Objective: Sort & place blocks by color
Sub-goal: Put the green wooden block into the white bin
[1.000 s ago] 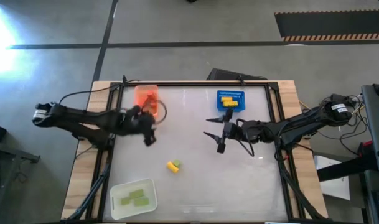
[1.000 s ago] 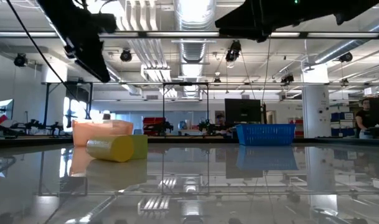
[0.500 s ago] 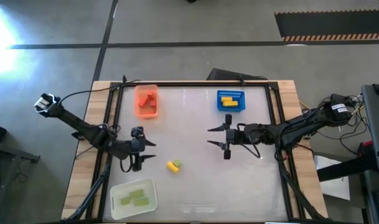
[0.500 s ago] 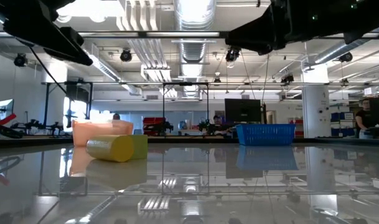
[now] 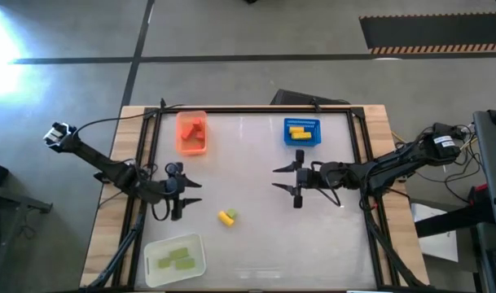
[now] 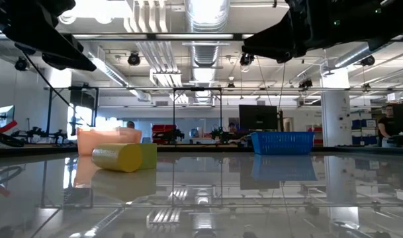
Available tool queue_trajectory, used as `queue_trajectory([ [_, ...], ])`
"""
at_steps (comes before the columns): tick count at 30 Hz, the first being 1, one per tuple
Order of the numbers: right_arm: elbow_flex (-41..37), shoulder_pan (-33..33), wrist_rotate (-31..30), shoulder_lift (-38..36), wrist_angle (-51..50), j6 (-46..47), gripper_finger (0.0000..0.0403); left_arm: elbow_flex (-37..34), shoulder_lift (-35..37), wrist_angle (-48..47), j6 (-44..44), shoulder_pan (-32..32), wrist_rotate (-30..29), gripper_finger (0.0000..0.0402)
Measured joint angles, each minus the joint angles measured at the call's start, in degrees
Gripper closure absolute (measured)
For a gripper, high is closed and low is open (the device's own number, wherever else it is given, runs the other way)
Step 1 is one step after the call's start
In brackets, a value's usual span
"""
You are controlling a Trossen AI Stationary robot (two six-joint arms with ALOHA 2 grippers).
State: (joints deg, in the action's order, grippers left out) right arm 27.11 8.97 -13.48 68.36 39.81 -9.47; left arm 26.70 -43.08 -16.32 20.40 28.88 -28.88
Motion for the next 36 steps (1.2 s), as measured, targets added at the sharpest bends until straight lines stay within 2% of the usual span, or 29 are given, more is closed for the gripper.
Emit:
queue_trajectory([
  [36, 0.00, 0.00, -0.02, 0.02, -0.08, 2.05, 0.0213, -0.07, -15.73, 13.22, -0.03, 0.00, 0.53, 0.0201],
])
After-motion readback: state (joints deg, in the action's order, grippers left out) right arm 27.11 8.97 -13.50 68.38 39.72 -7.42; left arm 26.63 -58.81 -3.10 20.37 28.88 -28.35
